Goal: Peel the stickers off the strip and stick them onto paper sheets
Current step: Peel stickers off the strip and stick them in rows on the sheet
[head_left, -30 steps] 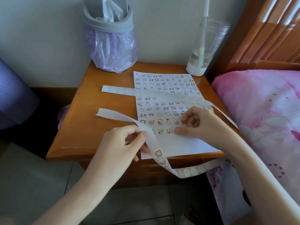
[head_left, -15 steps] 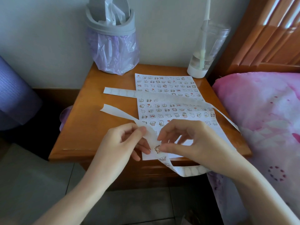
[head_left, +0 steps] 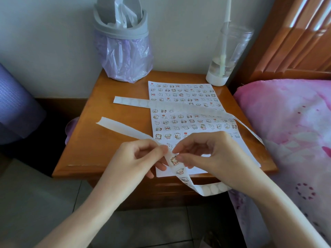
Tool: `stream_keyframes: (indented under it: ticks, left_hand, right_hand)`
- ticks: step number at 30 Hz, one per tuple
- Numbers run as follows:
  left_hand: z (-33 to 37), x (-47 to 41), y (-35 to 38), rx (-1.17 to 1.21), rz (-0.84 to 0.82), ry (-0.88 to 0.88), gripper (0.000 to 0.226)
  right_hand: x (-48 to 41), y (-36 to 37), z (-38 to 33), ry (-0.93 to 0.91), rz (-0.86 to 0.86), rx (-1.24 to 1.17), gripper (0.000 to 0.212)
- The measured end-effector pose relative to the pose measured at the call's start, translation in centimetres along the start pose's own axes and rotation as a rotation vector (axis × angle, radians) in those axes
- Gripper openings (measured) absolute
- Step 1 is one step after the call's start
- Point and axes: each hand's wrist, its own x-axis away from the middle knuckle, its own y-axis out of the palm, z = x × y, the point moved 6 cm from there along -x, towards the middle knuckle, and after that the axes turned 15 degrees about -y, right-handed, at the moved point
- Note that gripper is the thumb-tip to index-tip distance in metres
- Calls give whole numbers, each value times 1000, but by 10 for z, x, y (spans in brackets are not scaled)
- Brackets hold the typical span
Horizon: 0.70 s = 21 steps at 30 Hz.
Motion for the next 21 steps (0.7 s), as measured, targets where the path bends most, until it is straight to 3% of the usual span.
stream_keyframes:
  ticks: [21]
  left_hand:
    - [-2, -3, 0, 51, 21, -29, 23]
  right_hand:
    - [-1, 1, -2, -66, 30, 12, 15]
